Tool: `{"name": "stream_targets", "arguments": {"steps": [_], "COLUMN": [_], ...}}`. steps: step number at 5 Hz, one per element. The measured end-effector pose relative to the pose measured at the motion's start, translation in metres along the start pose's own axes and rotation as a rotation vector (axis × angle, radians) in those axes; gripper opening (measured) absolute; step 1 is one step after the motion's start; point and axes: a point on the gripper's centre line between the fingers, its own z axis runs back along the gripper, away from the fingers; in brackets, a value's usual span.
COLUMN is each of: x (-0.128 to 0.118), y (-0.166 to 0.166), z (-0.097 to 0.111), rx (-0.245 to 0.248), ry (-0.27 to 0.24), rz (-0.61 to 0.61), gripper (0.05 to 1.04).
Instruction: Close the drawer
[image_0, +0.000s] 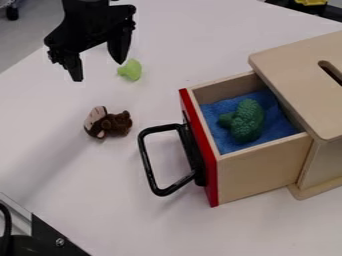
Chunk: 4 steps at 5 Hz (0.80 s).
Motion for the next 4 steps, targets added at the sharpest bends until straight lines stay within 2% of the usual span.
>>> {"name": "stream_targets", "arguments": {"steps": [1, 2, 3, 4], "x": [-0.005, -0.005, 0.002, 0.002], "y": [0.004, 0.016, 0.029, 0.035], "z": [-0.006, -0.004, 0.002, 0.001], "rx": [0.022, 0.029, 0.034, 0.007], "ry": [0.018, 0.000, -0.041, -0.017], "rz": [-0.008, -0.017, -0.120, -0.370], "gripper": [0.999, 0.999, 0.999, 0.999]}}
